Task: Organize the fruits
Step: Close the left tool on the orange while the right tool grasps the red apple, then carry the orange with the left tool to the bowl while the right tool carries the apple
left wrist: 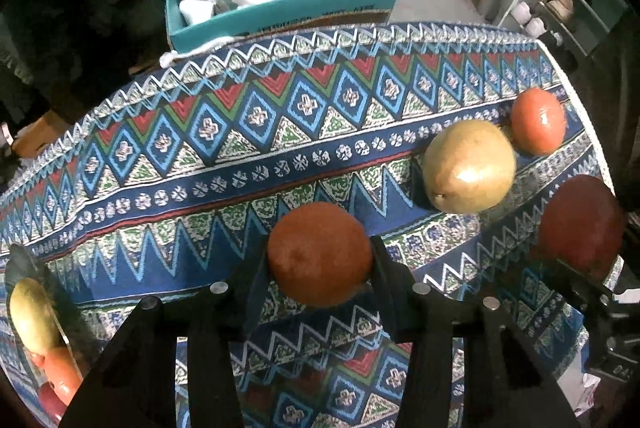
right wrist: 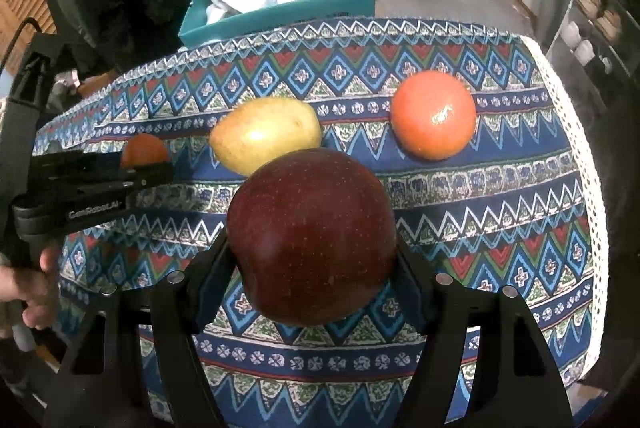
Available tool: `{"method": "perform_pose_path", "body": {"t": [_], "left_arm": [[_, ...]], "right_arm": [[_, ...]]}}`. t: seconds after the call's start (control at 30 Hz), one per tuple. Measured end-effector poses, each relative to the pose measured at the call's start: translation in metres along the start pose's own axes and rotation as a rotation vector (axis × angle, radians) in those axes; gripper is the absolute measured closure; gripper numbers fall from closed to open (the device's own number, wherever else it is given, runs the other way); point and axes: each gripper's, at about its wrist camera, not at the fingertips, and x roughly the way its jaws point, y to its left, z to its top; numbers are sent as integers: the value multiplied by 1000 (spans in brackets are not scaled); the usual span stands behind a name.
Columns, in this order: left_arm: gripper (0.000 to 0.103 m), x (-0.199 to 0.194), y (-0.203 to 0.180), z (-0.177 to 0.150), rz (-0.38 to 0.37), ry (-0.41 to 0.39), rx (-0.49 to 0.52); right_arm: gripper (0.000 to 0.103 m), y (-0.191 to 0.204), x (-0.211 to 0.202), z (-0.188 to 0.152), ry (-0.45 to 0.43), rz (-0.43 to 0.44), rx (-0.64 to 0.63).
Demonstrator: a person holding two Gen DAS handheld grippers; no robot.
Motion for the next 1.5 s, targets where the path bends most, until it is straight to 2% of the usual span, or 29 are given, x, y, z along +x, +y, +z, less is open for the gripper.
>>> {"method": "perform_pose_path", "body": {"t": [0.57,0.73,1.13,1.5], "left_arm": [[55,-72,3,-11,-39,-101,-12],[55,-90,7,-18,-21,-132,-12],[55,-132,29,-34,-42,-176,-60],[55,-167,50,-48,-26,-232,-79]], "right_arm": [[31,19,-51,13,-107,-7,-43],[31,26,-69,17,-145,7,-48],[31,52,-98,28,-201,45,-83],[31,82,-112,36,-229,73,-125]]}}
